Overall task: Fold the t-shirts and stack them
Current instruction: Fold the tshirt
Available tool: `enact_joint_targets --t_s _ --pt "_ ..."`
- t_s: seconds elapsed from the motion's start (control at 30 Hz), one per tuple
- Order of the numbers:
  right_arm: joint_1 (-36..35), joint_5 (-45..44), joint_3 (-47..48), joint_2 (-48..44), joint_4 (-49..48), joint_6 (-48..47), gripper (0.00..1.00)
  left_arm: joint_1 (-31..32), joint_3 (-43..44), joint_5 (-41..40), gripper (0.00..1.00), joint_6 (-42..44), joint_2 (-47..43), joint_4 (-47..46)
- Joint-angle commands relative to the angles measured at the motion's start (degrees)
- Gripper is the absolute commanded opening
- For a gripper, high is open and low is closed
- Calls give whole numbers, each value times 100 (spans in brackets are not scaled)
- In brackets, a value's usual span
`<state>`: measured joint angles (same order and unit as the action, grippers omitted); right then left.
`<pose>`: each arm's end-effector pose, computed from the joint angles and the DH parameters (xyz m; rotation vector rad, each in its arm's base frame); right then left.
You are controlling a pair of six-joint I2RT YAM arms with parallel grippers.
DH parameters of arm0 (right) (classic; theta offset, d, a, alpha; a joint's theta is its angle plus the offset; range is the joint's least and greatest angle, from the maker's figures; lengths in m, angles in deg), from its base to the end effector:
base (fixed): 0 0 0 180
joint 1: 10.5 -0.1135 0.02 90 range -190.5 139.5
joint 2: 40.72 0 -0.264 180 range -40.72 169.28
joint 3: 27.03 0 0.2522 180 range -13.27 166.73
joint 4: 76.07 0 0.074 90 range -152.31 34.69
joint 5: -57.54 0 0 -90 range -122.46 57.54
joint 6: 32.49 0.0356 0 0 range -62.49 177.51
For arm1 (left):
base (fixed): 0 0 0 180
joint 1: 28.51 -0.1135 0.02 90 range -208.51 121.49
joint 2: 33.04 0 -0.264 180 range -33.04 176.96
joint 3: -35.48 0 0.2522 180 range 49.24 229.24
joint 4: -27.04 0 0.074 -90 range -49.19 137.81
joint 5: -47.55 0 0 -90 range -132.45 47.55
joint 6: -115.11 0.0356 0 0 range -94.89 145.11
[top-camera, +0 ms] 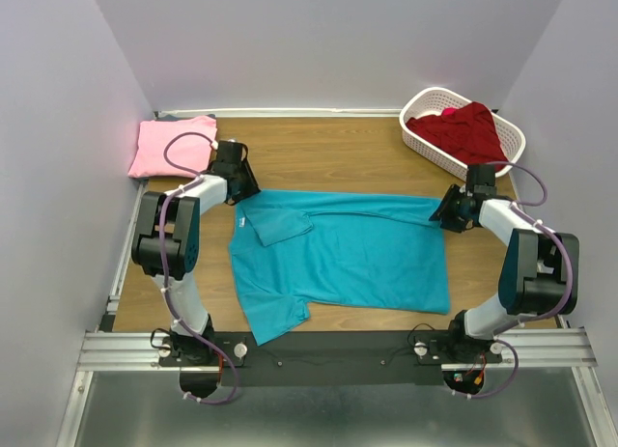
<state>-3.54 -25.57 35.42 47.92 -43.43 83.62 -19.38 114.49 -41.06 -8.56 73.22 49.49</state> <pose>0.2950 -0.0317 0.1726 0.7012 2.5158 0.2762 0.3839 -0.0626 0.1679 -0.5145 2.4174 -0.3588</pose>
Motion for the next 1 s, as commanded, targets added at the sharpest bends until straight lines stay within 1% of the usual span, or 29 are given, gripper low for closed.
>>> enact_joint_targets --t_s 0.0,0.23,0.37,0.47,0.5,0.53,0.6,0.63,0.97 --pt "-2 -65 -79 136 125 70 49 -7 137 -323 44 115 228 -87" --pt "-2 -127 -17 312 82 43 47 -16 145 -473 43 133 255 -69" --pt "-2 -118 0 356 20 61 41 -16 128 -499 43 133 264 -52" --pt "-2 -162 1 356 20 44 26 -25 137 -569 43 133 290 -17" --pt "-2 -223 -17 321 20 35 15 -34 145 -587 43 124 299 -16" --pt "-2 -259 -52 294 29 26 10 -51 146 -604 43 115 299 -8" --pt "-2 -338 -105 250 29 8 3 -95 146 -622 42 98 299 1" --pt "7 -425 -131 215 37 0 1 -113 146 -640 42 98 299 10" --pt "130 -610 -316 -22 134 -9 1 -227 242 -903 42 168 317 133"
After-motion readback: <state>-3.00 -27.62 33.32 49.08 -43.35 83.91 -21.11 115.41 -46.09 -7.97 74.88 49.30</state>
